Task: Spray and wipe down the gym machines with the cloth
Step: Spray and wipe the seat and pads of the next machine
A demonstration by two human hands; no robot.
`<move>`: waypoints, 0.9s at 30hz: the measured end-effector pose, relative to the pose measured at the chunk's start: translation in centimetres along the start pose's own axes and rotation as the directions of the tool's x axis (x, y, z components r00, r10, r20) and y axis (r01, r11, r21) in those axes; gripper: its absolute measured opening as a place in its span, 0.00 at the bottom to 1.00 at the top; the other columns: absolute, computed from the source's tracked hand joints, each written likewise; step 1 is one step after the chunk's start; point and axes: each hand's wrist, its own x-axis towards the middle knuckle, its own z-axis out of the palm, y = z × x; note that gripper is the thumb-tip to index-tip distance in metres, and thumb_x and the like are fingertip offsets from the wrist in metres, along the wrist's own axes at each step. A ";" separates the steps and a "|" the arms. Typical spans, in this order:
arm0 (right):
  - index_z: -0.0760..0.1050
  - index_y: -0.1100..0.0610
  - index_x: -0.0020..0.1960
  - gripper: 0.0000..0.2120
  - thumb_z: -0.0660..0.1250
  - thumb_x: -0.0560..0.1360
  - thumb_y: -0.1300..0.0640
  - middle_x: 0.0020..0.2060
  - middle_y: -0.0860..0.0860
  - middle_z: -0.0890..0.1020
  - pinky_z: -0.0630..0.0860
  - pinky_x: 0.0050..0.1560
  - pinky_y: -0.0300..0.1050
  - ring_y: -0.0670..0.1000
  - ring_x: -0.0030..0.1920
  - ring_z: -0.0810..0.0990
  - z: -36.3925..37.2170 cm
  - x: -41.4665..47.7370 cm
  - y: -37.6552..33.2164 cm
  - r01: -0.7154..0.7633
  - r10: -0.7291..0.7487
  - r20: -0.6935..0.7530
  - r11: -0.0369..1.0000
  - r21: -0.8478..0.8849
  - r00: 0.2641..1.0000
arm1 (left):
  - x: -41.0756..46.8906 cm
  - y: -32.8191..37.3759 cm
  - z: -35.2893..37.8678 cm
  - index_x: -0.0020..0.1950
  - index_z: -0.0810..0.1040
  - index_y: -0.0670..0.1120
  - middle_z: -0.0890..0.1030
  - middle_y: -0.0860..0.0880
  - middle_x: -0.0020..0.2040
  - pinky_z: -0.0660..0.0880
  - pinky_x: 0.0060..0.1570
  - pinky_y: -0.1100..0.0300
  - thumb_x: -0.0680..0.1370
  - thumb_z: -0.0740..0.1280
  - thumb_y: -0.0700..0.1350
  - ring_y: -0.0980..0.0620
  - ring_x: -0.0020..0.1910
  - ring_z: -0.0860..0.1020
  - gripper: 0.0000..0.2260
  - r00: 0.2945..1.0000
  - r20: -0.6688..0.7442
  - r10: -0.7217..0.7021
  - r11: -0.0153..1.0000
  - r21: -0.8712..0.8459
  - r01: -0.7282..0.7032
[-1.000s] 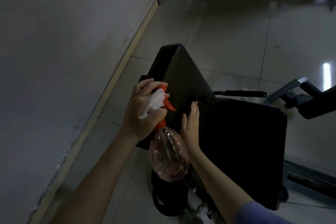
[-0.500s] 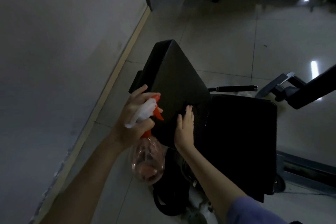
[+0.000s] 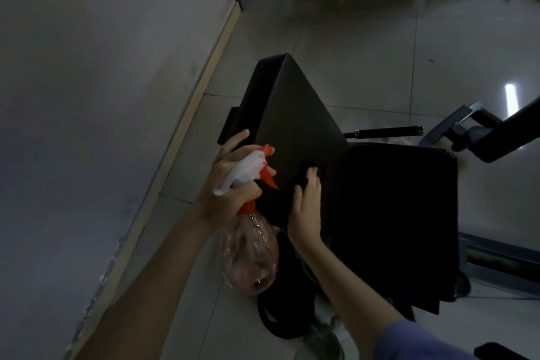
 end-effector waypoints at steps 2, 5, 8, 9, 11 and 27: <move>0.48 0.52 0.77 0.25 0.49 0.82 0.52 0.77 0.48 0.51 0.48 0.75 0.48 0.49 0.76 0.47 0.1 1.6 -0.7 -0.169 0.169 -0.042 0.986 0.007 0.985 | -0.1 0.2 -0.2 0.50 0.82 0.44 0.73 0.56 0.65 0.55 0.67 0.74 0.65 0.60 0.52 0.58 0.74 0.56 0.21 1.000 0.022 -0.019 0.999 -0.028 0.019; 0.48 0.53 0.77 0.25 0.48 0.82 0.50 0.77 0.47 0.50 0.47 0.75 0.50 0.48 0.76 0.46 0.6 0.8 -1.9 -0.181 0.180 -0.046 0.983 -0.023 0.983 | -0.2 0.2 -0.3 0.49 0.81 0.47 0.72 0.64 0.64 0.57 0.70 0.68 0.65 0.62 0.51 0.61 0.74 0.56 0.17 0.999 0.028 -0.031 0.996 -0.089 0.034; 0.47 0.51 0.77 0.27 0.47 0.79 0.47 0.74 0.40 0.49 0.45 0.73 0.41 0.40 0.73 0.43 0.8 -2.0 -1.6 0.041 -0.041 -0.003 0.999 0.010 0.999 | -0.1 0.1 -0.3 0.48 0.81 0.49 0.74 0.57 0.65 0.60 0.71 0.57 0.67 0.64 0.46 0.58 0.74 0.58 0.12 0.999 0.018 -0.027 0.996 -0.089 0.028; 0.46 0.50 0.76 0.28 0.47 0.78 0.46 0.73 0.39 0.49 0.44 0.72 0.39 0.39 0.73 0.42 0.8 -2.3 -0.9 0.062 -0.062 -0.004 0.998 0.023 0.998 | -0.1 0.1 -0.3 0.48 0.80 0.50 0.74 0.58 0.65 0.60 0.71 0.58 0.67 0.64 0.44 0.58 0.74 0.58 0.12 1.000 0.018 -0.023 0.996 -0.086 0.025; 0.46 0.50 0.76 0.27 0.47 0.79 0.47 0.73 0.39 0.49 0.45 0.72 0.38 0.39 0.73 0.43 0.7 -2.1 0.8 0.040 -0.039 -0.012 0.999 0.019 0.999 | -0.3 0.1 -0.2 0.49 0.79 0.54 0.73 0.64 0.63 0.60 0.71 0.59 0.67 0.64 0.45 0.55 0.74 0.60 0.13 0.999 0.019 -0.035 0.991 -0.130 0.037; 0.50 0.52 0.77 0.24 0.49 0.83 0.51 0.76 0.48 0.54 0.48 0.73 0.41 0.48 0.76 0.50 -0.1 -1.3 3.3 -0.057 0.057 -0.034 0.998 0.012 0.998 | 0.2 -0.1 0.9 0.51 0.82 0.43 0.75 0.53 0.64 0.61 0.69 0.64 0.67 0.63 0.43 0.55 0.73 0.60 0.15 0.994 -0.090 -0.062 0.998 -0.010 0.061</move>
